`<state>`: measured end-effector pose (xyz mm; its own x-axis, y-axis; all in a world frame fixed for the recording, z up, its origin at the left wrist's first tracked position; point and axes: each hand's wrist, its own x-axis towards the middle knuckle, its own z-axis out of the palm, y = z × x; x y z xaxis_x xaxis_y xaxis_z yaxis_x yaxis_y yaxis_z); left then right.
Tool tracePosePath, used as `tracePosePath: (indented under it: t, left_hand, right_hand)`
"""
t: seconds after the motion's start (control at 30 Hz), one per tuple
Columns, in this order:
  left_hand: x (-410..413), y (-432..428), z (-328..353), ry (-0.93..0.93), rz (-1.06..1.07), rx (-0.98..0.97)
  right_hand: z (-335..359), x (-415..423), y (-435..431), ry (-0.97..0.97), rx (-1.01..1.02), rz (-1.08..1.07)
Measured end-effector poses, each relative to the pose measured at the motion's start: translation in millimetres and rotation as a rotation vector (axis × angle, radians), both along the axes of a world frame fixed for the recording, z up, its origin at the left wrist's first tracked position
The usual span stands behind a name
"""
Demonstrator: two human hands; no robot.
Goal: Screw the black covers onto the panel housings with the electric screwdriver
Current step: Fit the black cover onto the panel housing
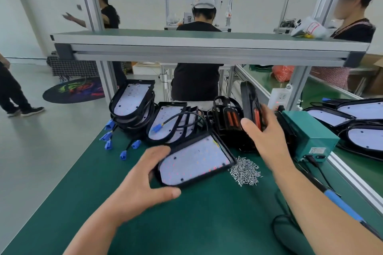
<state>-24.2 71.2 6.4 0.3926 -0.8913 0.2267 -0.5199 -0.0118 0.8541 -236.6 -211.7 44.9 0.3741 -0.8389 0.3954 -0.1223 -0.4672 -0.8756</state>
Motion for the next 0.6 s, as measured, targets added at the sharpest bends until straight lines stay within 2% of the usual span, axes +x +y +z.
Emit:
tracePosePath:
  t: [0.17,0.33,0.43,0.6]
  left_hand:
    - [-17.3,18.1,-10.9,-0.052,-0.169,0.205]
    - [-21.1,25.9,-4.4,-0.089,-0.176,0.246]
    - [-24.3,33.2,-2.1,-0.084,-0.19,0.271]
    - [-24.8,48.5,-5.0,-0.04,-0.172,0.289]
  right_hand:
    - [-20.6,-44.7,36.4,-0.016,0.068,0.283]
    - [-37.7,-57.7,76.4,0.266,-0.088,0.528]
    - [-35.7,-56.2,91.0,0.466,-0.212,0.593]
    - [-34.5,-56.7,102.1,0.579,-0.291,0.694]
